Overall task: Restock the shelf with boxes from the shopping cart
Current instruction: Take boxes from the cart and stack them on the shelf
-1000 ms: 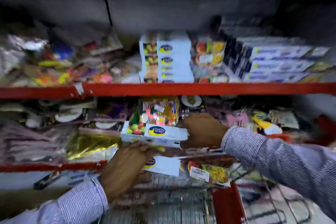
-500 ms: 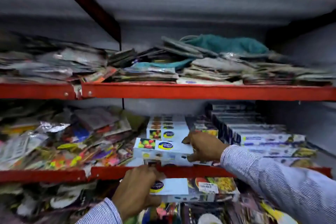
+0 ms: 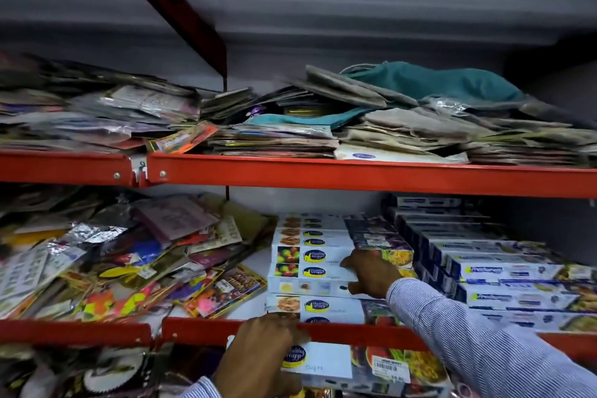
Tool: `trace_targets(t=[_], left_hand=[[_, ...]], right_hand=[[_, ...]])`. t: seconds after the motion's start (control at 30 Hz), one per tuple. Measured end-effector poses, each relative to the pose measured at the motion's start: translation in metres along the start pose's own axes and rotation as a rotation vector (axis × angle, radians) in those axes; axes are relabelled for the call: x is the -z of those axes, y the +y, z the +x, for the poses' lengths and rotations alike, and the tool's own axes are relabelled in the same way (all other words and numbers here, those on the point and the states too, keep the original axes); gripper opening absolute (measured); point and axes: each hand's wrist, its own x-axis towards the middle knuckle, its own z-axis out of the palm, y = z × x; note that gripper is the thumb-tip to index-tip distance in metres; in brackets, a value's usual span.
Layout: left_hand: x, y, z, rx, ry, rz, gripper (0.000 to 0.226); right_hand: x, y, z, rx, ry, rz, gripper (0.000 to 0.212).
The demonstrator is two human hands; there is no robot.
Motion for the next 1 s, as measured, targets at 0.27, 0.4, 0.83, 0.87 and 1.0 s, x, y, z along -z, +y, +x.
trace_targets(t=[0.27,0.4,0.83,0.87,1.0], left_hand=[[-0.01,-0.003,0.005,0.005,-0.001,0.004,0.065],[-0.006,-0.004,0.017,-0.009,0.035,0.029,0.067],[-0.005,-0.016,0.104,0.116,0.164,0.026,0.063],[-0.006,-0.016,0.109,0.118,0.161,0.026,0.063],[-0.02,-0.017,0.117,0.105,0.157,0.009,0.063]], right_hand=[[-0.008,0.005,0.0,0.004,0.149,0.081,0.054],[-0.005,0.006,0.0,0.012,0.202,0.069,0.042],[0.012,0.022,0.002,0.077,0.06,0.159,0.027],[0.01,0.022,-0.001,0.082,0.071,0.162,0.028],[-0.009,0.019,-0.016,0.074,0.168,0.199,0.033]])
